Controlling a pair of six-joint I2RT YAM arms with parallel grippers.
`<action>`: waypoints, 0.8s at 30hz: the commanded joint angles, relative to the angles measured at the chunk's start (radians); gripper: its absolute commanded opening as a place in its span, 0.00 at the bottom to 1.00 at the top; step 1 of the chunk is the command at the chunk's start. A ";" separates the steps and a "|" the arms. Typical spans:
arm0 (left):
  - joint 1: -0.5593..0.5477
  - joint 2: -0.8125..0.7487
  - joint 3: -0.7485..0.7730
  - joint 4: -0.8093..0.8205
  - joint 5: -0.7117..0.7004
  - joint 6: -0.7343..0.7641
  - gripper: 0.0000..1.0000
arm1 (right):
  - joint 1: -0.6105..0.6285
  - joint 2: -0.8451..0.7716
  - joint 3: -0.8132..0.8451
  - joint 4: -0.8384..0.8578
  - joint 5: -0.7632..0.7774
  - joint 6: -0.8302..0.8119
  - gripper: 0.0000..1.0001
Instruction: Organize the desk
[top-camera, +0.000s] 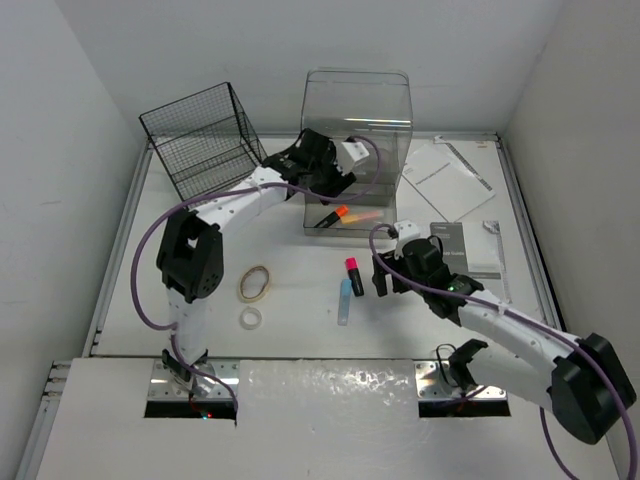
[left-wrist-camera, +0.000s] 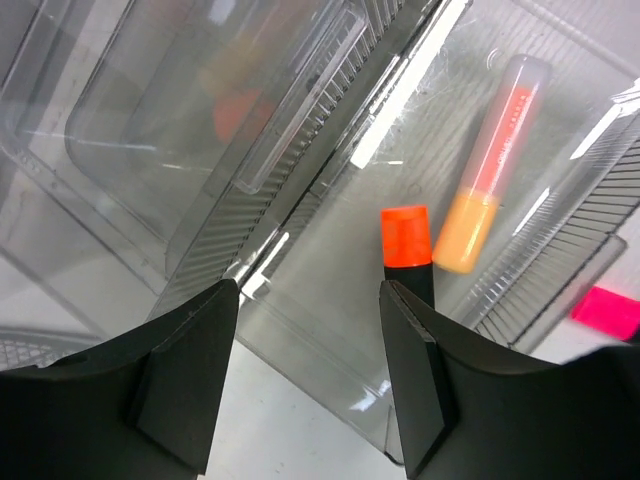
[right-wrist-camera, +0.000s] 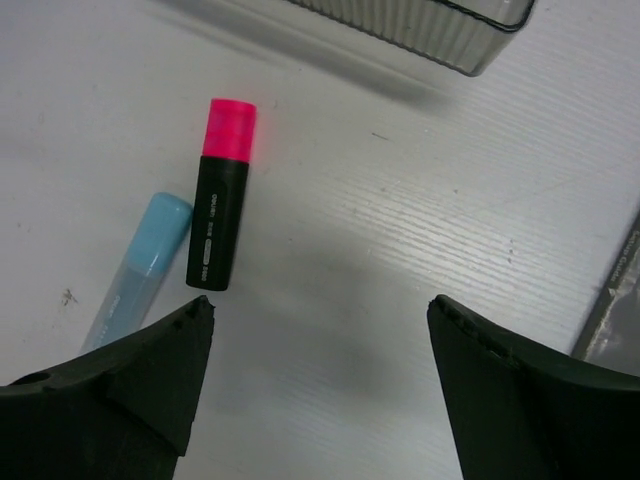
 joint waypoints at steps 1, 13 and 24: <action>-0.002 -0.097 0.069 -0.056 0.016 -0.068 0.57 | 0.044 0.052 0.041 0.082 0.015 0.002 0.81; 0.150 -0.656 -0.464 -0.089 -0.016 -0.103 0.67 | 0.192 0.463 0.271 0.079 0.216 -0.032 0.53; 0.183 -0.883 -0.675 -0.054 -0.081 -0.117 0.72 | 0.195 0.669 0.359 0.064 0.089 -0.003 0.52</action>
